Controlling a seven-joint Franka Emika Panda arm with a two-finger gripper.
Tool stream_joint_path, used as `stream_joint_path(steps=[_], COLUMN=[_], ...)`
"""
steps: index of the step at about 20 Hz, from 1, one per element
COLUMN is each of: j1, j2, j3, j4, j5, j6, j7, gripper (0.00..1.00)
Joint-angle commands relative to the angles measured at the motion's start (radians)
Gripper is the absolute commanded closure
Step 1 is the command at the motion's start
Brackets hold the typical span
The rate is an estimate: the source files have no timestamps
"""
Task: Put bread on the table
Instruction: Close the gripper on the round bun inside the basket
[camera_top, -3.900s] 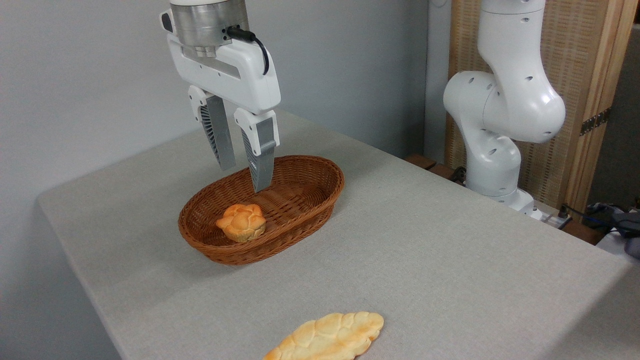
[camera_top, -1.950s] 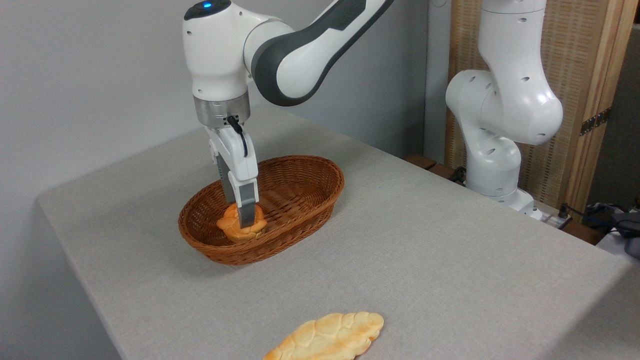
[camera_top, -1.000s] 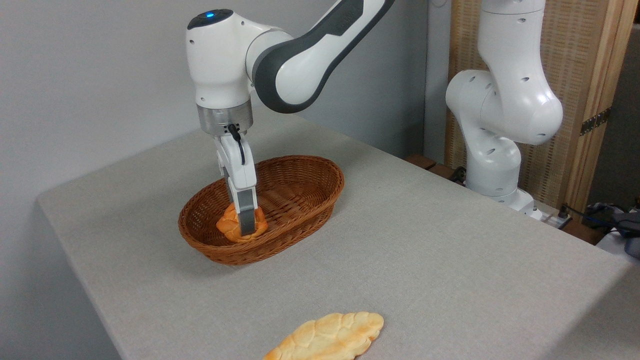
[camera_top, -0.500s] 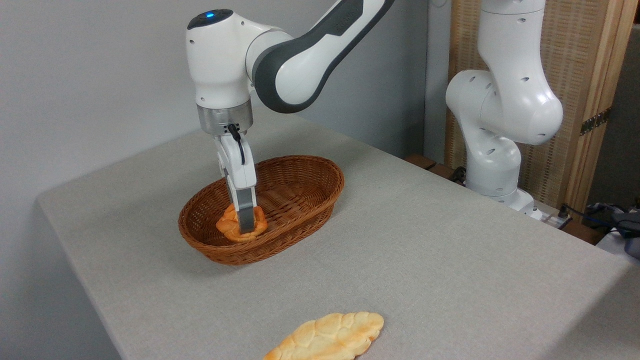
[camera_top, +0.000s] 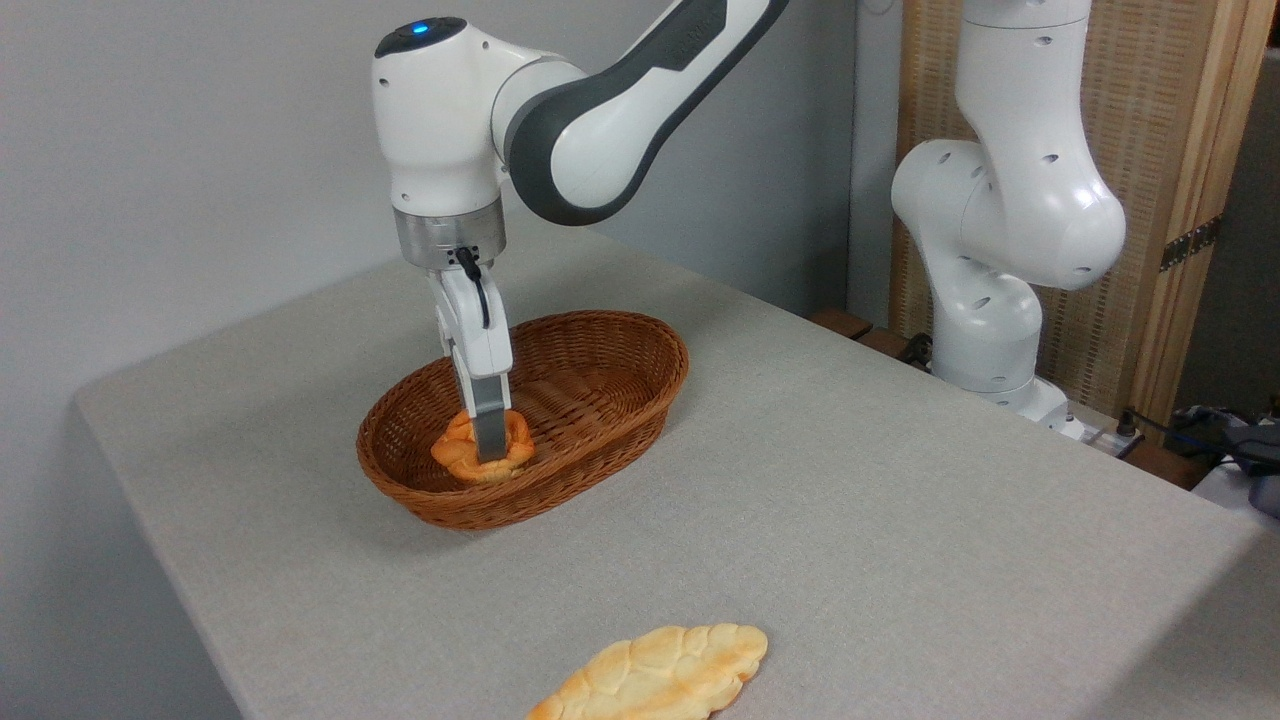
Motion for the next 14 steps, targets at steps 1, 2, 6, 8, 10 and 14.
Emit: stream_joint_path(steps=[1,2,6,8,10,14], j1=[-0.005,-0.005,-0.005,-0.004,0.001,0.005], j2=[-0.007,-0.007,-0.012,-0.021,-0.020,-0.020], j3=[0.004,0.004,0.004,0.007,0.011,0.042], j4=[-0.008,-0.007,0.003,0.019,0.062,0.148], j5=[-0.014,-0.015,-0.066,-0.080,-0.094,-0.080], j6=[0.019,0.019,0.011,-0.019,-0.081,-0.242], j7=[0.014,0.012,0.009,0.004,0.006,0.018], gripper=[0.75,0.75,0.75,0.75,0.75,0.67])
